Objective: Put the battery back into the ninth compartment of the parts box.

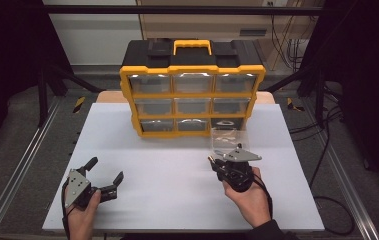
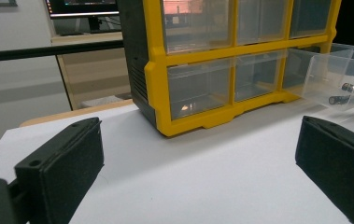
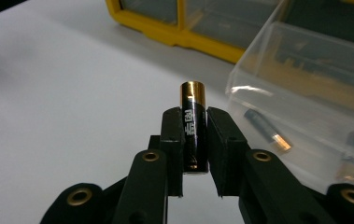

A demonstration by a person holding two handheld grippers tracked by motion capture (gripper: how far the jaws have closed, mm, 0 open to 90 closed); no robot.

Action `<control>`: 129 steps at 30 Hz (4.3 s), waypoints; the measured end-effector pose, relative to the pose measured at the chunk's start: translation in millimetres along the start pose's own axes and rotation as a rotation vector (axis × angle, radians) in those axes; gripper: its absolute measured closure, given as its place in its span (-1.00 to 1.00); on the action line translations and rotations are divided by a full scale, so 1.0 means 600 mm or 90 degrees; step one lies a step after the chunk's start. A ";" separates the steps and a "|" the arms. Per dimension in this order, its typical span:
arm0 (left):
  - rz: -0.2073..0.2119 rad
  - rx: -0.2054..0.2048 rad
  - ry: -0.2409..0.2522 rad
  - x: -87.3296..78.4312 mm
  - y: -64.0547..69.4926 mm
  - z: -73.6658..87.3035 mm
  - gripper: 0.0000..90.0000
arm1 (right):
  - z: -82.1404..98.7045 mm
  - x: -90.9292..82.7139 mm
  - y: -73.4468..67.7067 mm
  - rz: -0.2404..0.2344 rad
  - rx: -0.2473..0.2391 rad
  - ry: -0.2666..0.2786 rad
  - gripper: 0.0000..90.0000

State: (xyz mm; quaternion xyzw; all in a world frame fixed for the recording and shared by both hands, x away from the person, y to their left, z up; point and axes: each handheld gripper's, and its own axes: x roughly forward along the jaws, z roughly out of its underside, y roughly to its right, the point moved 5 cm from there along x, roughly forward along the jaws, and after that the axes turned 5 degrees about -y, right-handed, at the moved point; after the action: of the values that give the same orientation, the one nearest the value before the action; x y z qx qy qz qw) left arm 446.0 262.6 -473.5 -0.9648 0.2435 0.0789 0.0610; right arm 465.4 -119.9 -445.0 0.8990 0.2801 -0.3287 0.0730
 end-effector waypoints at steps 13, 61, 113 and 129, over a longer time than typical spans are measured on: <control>-0.001 0.000 0.000 0.000 0.000 0.000 -0.98 | -0.066 -0.064 0.070 0.049 0.019 0.065 0.70; 0.003 -0.001 -0.001 0.000 0.000 0.001 -0.98 | -0.121 -0.044 0.127 0.077 0.067 0.110 -0.61; -0.003 0.022 -0.018 -0.003 -0.012 0.008 -0.98 | 0.001 -0.113 0.148 0.079 0.053 0.244 -0.87; 0.034 0.015 -0.012 -0.002 -0.005 0.006 -0.99 | 0.053 -0.107 0.149 0.049 0.049 0.241 -0.86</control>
State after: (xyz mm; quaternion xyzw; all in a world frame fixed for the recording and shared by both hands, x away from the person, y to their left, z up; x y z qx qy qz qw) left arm 446.3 266.4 -476.9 -0.9563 0.2698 0.0863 0.0726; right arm 456.8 -233.4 -433.8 0.9570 0.2412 -0.1612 -0.0026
